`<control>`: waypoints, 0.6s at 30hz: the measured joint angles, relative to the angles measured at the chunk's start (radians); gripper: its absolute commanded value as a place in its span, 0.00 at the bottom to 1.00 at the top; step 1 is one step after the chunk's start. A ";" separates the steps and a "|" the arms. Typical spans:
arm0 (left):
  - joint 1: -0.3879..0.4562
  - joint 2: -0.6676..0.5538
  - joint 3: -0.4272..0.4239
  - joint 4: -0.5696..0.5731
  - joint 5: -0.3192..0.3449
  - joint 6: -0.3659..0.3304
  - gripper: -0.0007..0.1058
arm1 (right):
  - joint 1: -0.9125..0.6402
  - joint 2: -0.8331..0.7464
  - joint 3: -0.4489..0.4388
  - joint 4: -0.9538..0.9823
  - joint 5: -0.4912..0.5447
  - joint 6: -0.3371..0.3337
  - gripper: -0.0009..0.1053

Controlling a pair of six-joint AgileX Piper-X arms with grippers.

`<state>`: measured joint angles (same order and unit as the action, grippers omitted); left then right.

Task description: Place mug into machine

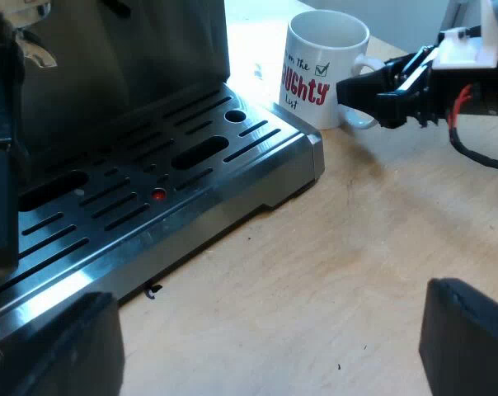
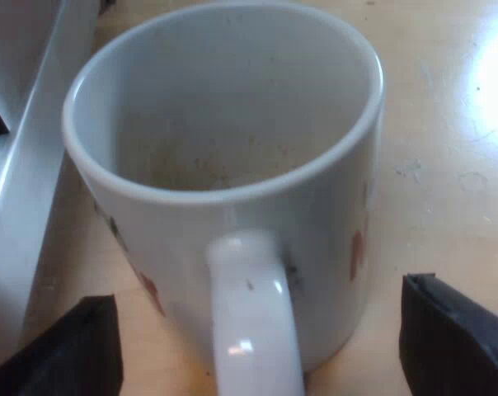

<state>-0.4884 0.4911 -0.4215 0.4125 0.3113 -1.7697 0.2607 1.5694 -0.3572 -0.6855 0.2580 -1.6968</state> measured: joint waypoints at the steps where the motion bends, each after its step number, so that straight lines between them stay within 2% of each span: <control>1: 0.000 0.000 0.000 0.000 0.000 0.000 0.70 | 0.000 0.002 -0.005 0.001 0.000 0.000 0.66; 5: 0.000 0.000 0.000 0.000 0.000 0.000 0.70 | 0.000 0.013 -0.015 0.001 0.000 0.000 0.66; 7: 0.000 0.000 0.000 0.000 0.000 0.000 0.70 | 0.000 0.015 -0.016 0.001 0.000 0.000 0.62; 10: 0.000 0.000 0.000 0.000 0.000 0.000 0.70 | 0.000 0.015 -0.016 0.001 0.005 0.000 0.42; 12: 0.000 0.000 0.000 0.000 0.000 0.000 0.70 | 0.000 0.015 -0.016 0.007 0.027 0.000 0.23; 13: 0.000 0.000 0.000 0.000 0.000 0.000 0.70 | 0.000 0.015 -0.016 0.010 0.029 0.000 0.20; 15: 0.000 0.000 0.000 0.000 0.000 0.000 0.70 | 0.000 0.015 -0.016 0.017 0.029 -0.002 0.04; 18: 0.000 0.000 0.000 0.000 0.000 0.000 0.70 | 0.000 0.015 -0.017 0.018 0.031 -0.008 0.01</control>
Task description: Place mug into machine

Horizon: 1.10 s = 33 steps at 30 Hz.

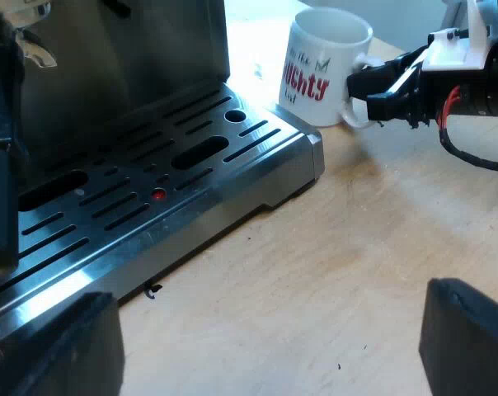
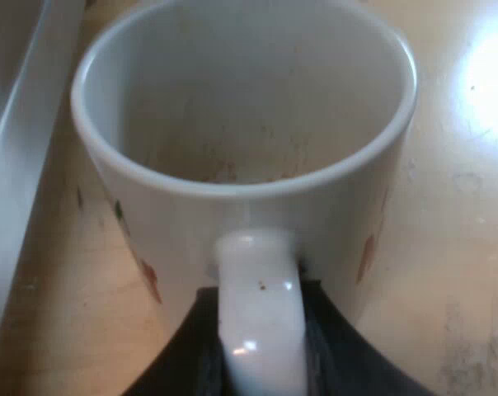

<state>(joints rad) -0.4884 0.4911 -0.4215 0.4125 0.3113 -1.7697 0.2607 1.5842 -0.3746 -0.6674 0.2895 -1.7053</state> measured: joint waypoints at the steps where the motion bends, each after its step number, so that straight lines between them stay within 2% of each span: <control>1: 0.000 0.000 0.000 -0.002 0.000 0.000 0.70 | 0.000 0.000 0.000 0.000 0.000 0.000 0.01; 10: 0.000 0.000 0.005 -0.002 0.000 0.000 0.70 | 0.006 -0.011 0.000 0.014 0.002 -0.002 0.01; 14: 0.000 0.000 0.005 -0.002 0.000 0.000 0.70 | 0.025 -0.060 0.006 0.065 0.011 -0.040 0.01; 24: 0.000 0.000 0.005 -0.002 0.000 0.000 0.70 | 0.095 -0.302 0.010 0.338 0.025 -0.052 0.01; 33: 0.000 -0.052 -0.020 -0.005 0.000 0.000 0.70 | 0.141 -0.617 0.012 0.649 0.038 -0.054 0.01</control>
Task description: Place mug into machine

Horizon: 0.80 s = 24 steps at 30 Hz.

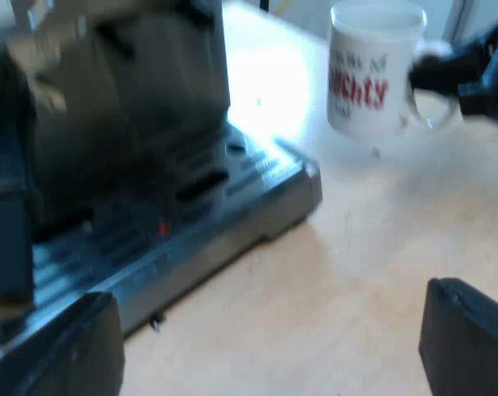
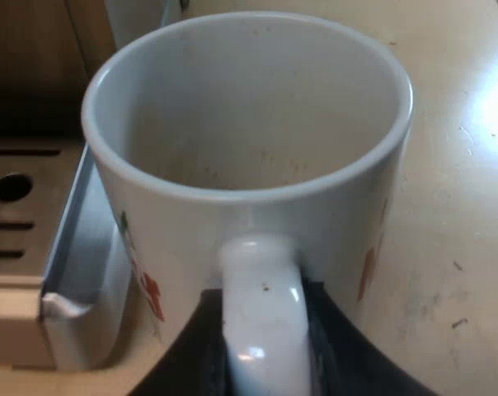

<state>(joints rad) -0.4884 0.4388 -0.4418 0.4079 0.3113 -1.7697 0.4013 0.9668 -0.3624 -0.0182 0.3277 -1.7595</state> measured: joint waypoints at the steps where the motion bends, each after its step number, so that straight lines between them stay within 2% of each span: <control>1: 0.000 -0.009 -0.001 0.000 0.000 0.000 0.70 | 0.008 -0.023 0.001 0.018 0.000 0.000 0.01; 7: 0.000 -0.104 -0.001 0.041 0.002 0.000 0.70 | 0.112 -0.219 0.003 0.151 0.002 -0.008 0.01; 13: 0.000 -0.229 -0.022 0.204 -0.004 0.000 0.70 | 0.268 -0.359 -0.013 0.273 0.021 -0.008 0.01; 19: 0.000 -0.300 -0.101 0.355 -0.037 0.000 0.70 | 0.420 -0.383 -0.072 0.395 0.090 -0.008 0.01; 24: 0.000 -0.322 -0.148 0.455 -0.040 0.000 0.70 | 0.540 -0.383 -0.094 0.405 0.119 -0.003 0.01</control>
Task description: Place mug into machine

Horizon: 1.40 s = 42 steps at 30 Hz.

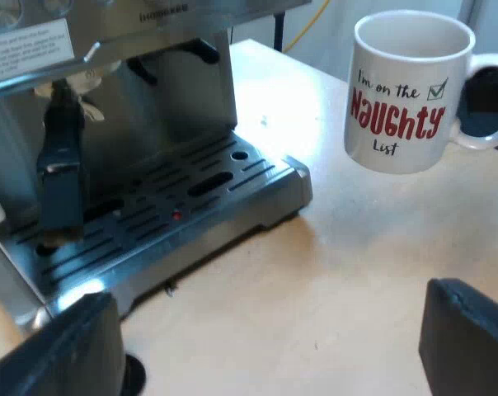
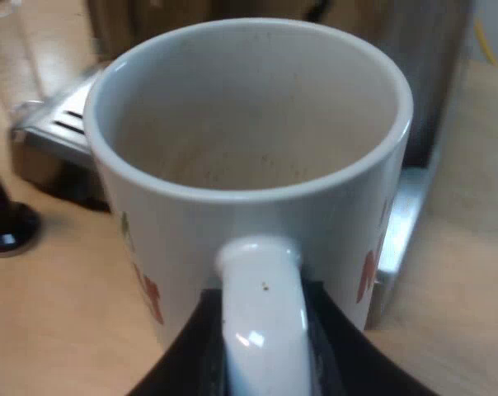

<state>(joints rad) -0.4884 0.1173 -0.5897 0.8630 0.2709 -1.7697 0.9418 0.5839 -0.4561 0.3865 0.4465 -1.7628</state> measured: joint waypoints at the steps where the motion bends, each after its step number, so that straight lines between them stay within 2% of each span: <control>1: 0.000 0.000 -0.004 0.012 0.000 0.000 0.70 | 0.015 0.000 -0.001 0.000 0.002 0.000 0.01; 5: 0.000 0.000 -0.009 0.070 -0.069 0.000 0.70 | 0.085 0.027 -0.006 0.000 0.026 0.020 0.01; 9: 0.000 0.000 -0.009 0.075 -0.109 0.000 0.70 | 0.098 0.115 -0.026 0.000 0.031 0.093 0.01; 13: 0.000 0.000 -0.009 0.075 -0.109 0.000 0.70 | 0.098 0.208 -0.033 -0.043 0.031 0.112 0.01; 26: 0.000 0.000 -0.009 0.047 -0.109 0.000 0.70 | 0.098 0.502 -0.036 -0.410 0.017 0.126 0.01; 38: 0.000 0.000 -0.009 0.047 -0.109 0.000 0.70 | 0.098 0.732 -0.135 -0.545 0.038 0.131 0.01; 42: 0.000 0.000 -0.009 0.047 -0.109 0.000 0.70 | 0.073 0.785 -0.141 -0.600 0.035 0.164 0.01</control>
<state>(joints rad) -0.4884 0.1173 -0.5983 0.9099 0.1617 -1.7697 1.0147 1.3690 -0.5971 -0.2136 0.4813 -1.5986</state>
